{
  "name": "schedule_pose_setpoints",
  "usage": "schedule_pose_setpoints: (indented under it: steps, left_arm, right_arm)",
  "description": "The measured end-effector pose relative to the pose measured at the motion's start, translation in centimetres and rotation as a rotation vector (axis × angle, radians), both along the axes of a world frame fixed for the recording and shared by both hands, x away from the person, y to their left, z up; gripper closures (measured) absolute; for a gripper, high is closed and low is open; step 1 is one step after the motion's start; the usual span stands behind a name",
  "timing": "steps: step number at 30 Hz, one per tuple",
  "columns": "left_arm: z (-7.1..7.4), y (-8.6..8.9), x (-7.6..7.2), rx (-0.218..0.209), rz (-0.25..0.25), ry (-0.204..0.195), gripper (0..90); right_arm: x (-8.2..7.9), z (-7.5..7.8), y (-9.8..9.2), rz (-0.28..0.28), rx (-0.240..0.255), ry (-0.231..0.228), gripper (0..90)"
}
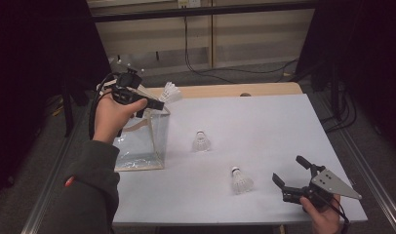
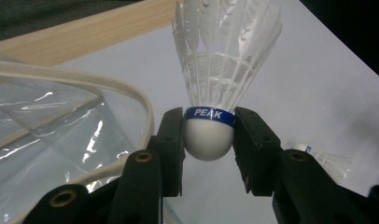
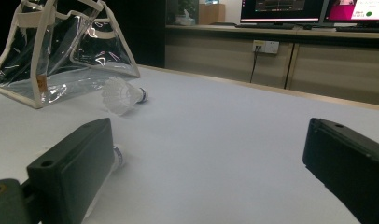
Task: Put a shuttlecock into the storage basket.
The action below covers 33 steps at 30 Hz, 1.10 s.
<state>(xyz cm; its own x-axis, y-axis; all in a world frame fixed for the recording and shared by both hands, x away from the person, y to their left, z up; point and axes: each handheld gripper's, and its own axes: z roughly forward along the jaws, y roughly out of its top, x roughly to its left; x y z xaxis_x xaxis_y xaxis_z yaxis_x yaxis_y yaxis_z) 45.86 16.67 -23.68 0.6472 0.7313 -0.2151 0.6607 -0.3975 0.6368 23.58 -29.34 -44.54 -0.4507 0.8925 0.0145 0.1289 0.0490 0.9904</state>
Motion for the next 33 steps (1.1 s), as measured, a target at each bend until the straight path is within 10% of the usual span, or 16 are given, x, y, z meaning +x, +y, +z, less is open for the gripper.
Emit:
schedule_pose_setpoints:
  steps: [33]
  left_arm:
    - [0.3,2.3,1.5,-0.012,0.112,0.002,64.6]
  right_arm:
    - [0.1,0.0,0.0,0.000,-0.002,0.000,1.9]
